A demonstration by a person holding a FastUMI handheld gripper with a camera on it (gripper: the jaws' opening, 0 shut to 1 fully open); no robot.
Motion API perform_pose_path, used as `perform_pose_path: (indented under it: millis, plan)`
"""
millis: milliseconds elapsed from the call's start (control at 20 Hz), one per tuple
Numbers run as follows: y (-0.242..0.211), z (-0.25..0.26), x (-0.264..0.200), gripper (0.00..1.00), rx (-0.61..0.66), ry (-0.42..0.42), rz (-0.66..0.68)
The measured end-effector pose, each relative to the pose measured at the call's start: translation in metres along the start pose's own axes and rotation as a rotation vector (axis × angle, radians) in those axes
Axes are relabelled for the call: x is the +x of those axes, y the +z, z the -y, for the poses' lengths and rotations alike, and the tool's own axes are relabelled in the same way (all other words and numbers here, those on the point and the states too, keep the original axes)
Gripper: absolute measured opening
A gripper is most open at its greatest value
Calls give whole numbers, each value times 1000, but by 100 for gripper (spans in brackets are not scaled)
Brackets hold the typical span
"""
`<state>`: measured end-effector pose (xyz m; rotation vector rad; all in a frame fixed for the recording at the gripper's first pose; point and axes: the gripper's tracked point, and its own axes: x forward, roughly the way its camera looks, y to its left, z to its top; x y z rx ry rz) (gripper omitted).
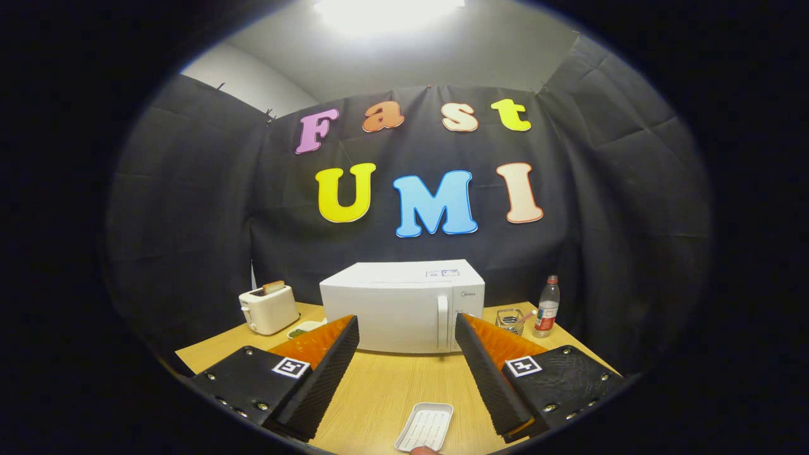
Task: Open the microwave, put the food inside, and close the microwave door.
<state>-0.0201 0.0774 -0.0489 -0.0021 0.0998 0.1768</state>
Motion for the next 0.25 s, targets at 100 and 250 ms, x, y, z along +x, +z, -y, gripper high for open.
perform_pose_path:
  millis: [100, 250]
  plan:
    - [3, -1, -2, 97, -2, 1, 7]
    - [10, 0, -7, 97, -8, -1, 30]
